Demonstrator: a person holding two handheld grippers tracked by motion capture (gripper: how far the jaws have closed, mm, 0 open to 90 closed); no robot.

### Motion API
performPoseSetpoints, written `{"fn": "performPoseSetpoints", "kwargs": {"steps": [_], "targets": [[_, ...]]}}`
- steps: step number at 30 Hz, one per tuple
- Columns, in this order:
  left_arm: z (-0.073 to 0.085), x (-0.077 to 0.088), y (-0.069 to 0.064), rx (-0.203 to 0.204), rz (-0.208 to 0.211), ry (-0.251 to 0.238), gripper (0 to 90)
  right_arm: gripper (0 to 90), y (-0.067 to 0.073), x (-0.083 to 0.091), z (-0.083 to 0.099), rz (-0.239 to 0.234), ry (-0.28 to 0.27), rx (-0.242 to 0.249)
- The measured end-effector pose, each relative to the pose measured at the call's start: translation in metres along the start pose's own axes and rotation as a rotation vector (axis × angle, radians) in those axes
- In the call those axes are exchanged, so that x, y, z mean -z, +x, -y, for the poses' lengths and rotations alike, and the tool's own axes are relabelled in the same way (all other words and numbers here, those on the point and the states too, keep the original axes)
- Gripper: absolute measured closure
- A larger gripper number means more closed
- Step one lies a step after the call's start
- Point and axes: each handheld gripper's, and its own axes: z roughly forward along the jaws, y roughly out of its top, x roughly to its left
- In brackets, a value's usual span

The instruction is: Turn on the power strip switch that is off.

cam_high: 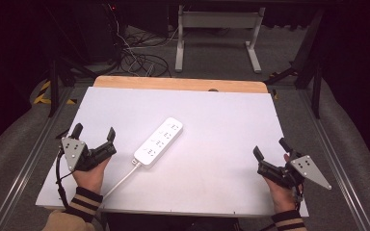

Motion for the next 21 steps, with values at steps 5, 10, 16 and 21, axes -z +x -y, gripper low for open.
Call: {"fn": "performPoseSetpoints", "kwargs": {"steps": [5,10,16,21], "targets": [[0.0003,-0.0004,0.0002,0.0,0.0,0.002,0.2,6.0,-0.0007,-0.0003,0.0005,0.0,0.003,0.001],[0.0005,-0.0005,0.0004,-0.001,-0.002,0.004,0.2,6.0,-0.0002,-0.001,0.0007,-0.005,0.003,0.001],[0.0012,-0.0016,0.0002,-0.002,-0.001,0.016,0.3,6.0,-0.0008,-0.0014,0.001,0.0,0.004,-0.001],[0.0012,-0.0019,0.0007,0.001,-0.005,0.023,0.3,6.1,-0.0005,-0.0015,0.0009,-0.003,0.004,0.0]]}}
